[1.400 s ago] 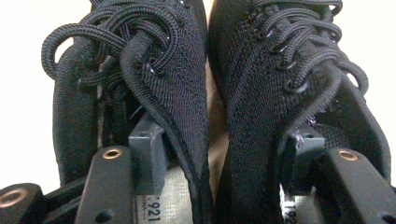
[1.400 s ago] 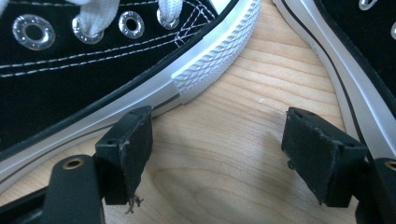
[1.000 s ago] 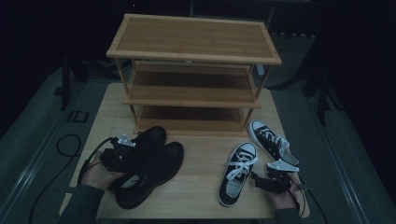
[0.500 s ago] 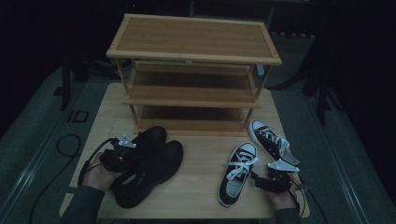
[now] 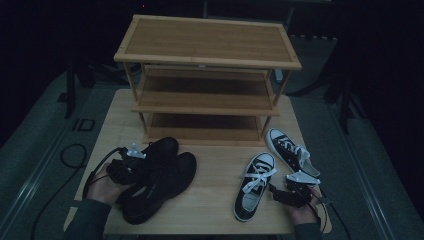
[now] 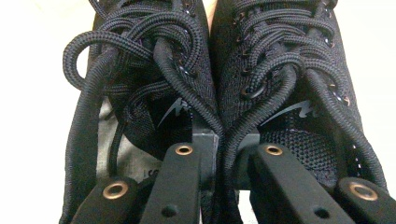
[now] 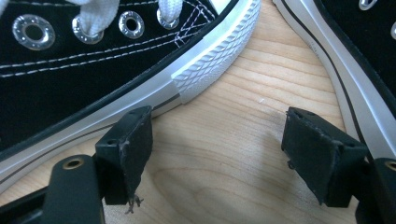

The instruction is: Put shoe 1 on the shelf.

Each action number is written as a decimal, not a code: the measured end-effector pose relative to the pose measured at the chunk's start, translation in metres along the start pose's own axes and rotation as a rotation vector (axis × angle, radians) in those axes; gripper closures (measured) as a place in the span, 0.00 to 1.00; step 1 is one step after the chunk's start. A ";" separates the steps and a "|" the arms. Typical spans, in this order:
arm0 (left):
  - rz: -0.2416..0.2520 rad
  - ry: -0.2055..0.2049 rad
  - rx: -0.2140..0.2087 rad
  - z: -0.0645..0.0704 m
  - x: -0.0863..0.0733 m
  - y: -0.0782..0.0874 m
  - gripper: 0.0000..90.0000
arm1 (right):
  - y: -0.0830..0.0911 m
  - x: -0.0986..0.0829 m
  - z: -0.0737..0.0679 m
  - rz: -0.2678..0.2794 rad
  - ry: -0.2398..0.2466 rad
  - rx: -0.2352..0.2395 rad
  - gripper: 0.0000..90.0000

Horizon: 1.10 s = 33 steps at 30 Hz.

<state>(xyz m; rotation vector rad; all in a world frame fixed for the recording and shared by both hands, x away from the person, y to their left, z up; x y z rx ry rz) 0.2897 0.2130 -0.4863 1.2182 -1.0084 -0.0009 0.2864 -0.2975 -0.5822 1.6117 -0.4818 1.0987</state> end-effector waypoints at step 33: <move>0.026 -0.039 -0.019 0.006 0.017 -0.002 0.94 | 0.000 0.000 0.000 0.000 0.000 0.000 0.27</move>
Point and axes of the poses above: each handheld gripper's, and its own axes: y roughly backward along the jaws, x roughly out of its top, z roughly to its right, the point moved 1 cm from there along -y, roughly forward along the jaws, and after that the axes turned 9 degrees about z, right-handed, at the moved point
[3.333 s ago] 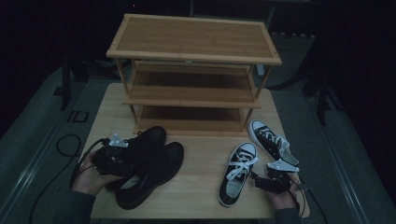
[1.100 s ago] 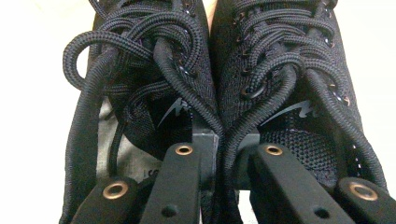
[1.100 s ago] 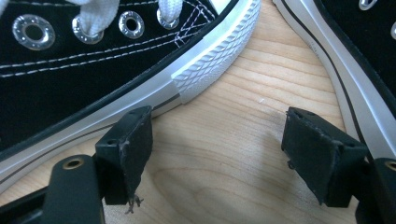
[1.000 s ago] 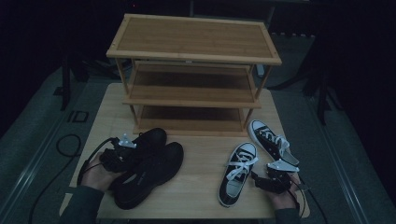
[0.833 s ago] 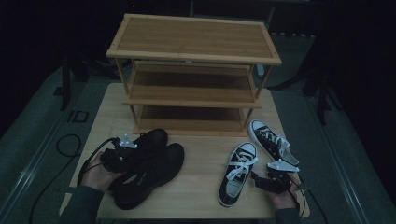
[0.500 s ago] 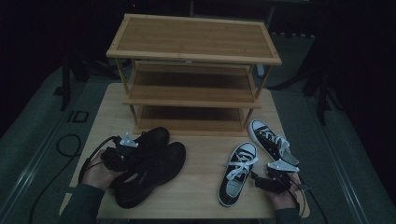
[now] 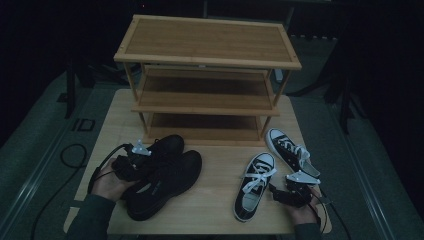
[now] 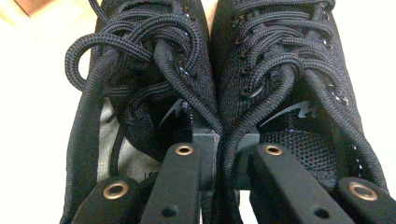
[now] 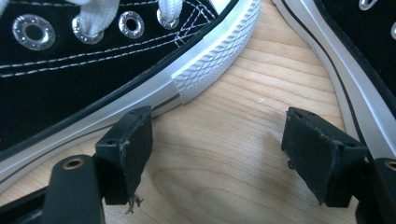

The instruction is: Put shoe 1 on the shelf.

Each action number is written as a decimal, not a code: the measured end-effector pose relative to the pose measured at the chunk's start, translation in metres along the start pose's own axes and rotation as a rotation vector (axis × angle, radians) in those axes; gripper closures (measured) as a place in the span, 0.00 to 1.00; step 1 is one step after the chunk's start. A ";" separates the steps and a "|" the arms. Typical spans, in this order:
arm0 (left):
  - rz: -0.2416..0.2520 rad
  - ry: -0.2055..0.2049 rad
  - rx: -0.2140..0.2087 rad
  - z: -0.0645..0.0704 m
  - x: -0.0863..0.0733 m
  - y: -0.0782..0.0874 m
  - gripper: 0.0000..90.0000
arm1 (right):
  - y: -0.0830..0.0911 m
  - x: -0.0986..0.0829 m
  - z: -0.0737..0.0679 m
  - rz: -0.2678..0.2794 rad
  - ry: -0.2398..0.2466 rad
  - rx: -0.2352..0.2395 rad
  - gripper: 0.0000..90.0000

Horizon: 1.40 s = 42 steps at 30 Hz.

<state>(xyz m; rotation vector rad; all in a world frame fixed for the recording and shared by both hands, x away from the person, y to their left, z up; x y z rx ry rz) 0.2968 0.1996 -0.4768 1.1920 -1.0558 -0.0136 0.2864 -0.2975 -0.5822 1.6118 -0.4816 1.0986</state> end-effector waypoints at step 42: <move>0.023 0.063 0.048 0.002 0.028 -0.017 0.94 | 0.000 0.000 0.000 0.000 -0.001 0.000 0.27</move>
Point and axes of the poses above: each handheld gripper's, and its own axes: y roughly backward along the jaws, x roughly out of its top, z roughly to its right, the point moved 1 cm from there along -y, roughly forward along the jaws, and after that the axes turned 9 degrees about z, right-handed, at the moved point
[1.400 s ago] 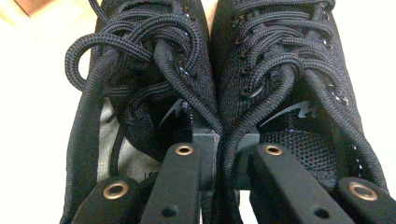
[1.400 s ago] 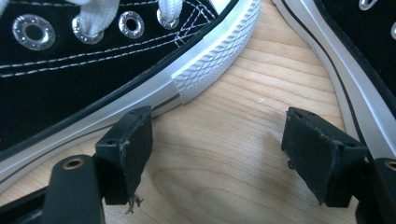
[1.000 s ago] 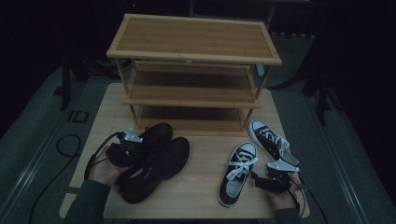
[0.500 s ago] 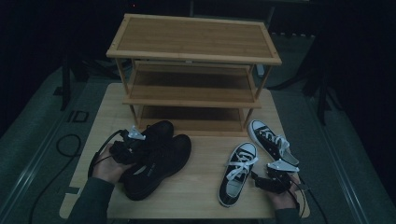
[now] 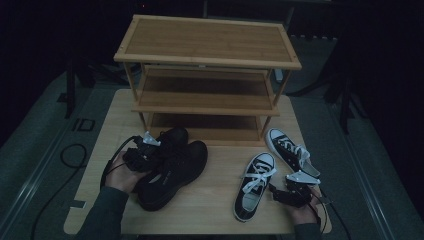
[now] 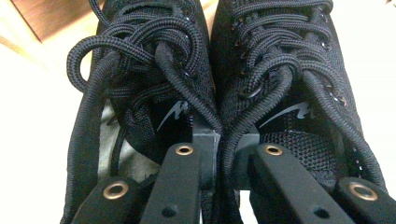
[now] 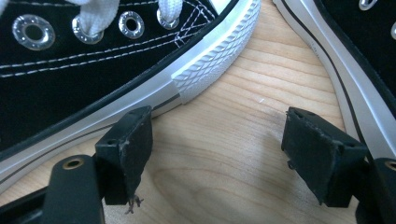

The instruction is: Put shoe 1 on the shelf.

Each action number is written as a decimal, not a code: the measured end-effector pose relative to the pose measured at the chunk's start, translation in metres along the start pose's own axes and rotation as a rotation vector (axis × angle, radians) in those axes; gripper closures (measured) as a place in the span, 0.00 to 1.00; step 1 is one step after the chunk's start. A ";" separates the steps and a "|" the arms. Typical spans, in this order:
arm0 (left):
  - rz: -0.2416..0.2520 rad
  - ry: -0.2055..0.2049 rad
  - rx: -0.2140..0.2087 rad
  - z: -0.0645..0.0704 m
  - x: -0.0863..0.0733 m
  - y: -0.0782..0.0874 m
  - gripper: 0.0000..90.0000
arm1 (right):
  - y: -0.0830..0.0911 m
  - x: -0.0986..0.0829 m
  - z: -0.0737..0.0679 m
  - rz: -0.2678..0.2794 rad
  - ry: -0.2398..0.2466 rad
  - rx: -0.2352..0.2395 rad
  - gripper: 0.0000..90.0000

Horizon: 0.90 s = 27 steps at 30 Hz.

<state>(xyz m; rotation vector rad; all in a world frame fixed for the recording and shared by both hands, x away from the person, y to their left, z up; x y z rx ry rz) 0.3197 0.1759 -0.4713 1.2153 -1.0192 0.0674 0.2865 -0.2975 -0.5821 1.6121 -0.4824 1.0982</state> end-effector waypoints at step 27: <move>0.015 0.056 0.093 0.003 0.029 -0.025 0.94 | 0.000 0.000 0.000 -0.002 0.001 0.003 0.27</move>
Point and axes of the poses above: each handheld gripper's, and its own axes: y roughly backward along the jaws, x roughly out of its top, z roughly to its right, the point moved 1 cm from there along -y, roughly forward along the jaws, and after that the axes turned 9 degrees about z, right-handed, at the moved point
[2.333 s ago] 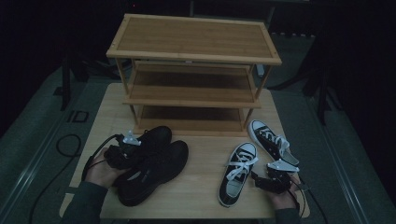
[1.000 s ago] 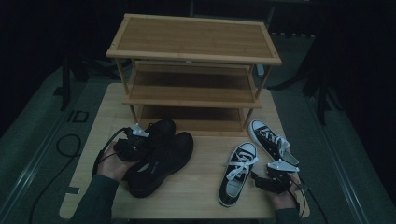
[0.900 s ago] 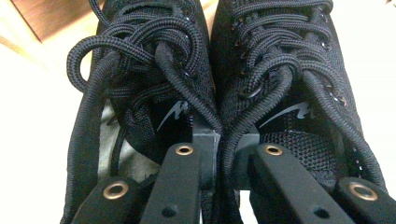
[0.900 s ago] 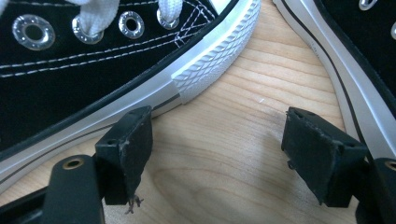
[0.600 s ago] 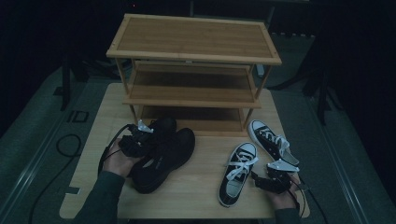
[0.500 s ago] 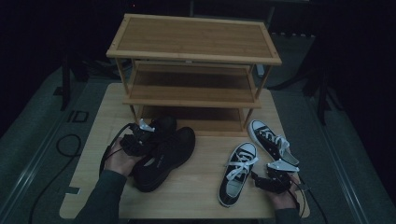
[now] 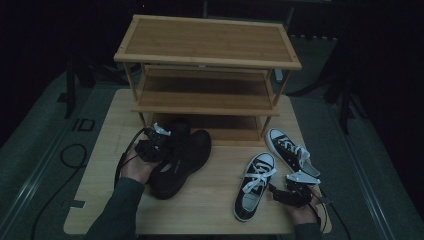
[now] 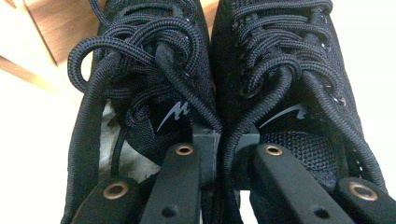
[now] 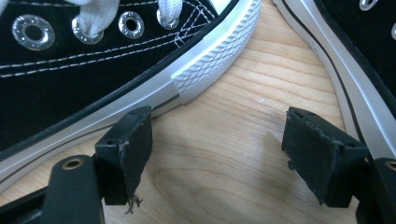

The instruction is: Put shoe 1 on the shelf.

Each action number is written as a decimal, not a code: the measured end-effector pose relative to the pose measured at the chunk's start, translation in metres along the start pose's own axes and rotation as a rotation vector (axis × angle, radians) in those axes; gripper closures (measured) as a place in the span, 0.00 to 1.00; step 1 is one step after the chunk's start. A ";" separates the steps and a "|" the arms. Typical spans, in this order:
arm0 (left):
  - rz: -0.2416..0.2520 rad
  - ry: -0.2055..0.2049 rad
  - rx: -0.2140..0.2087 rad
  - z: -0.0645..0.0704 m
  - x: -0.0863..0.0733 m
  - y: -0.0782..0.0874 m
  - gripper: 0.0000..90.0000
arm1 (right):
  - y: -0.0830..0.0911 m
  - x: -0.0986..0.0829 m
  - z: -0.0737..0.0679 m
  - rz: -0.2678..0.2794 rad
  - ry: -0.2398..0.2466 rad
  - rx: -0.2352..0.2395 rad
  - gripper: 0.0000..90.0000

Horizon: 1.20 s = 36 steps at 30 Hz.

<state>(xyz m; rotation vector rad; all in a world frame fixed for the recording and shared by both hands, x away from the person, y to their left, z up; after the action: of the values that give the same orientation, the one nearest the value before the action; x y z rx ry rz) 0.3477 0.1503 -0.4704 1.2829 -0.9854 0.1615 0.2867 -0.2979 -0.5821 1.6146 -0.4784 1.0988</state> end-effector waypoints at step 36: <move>0.033 0.049 0.126 0.009 0.030 -0.042 0.94 | 0.000 0.000 0.000 0.000 0.001 0.001 0.27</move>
<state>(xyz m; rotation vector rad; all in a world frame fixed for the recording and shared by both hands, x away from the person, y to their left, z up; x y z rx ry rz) 0.3869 0.1162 -0.4805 1.3713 -0.9673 0.2831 0.2868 -0.2980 -0.5821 1.6153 -0.4774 1.0997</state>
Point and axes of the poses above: each handheld gripper's, and its own axes: y roughly backward along the jaws, x roughly out of its top, z roughly to its right, the point moved 1 cm from there along -y, roughly forward along the jaws, and after that the axes turned 9 degrees about z, right-handed, at the moved point
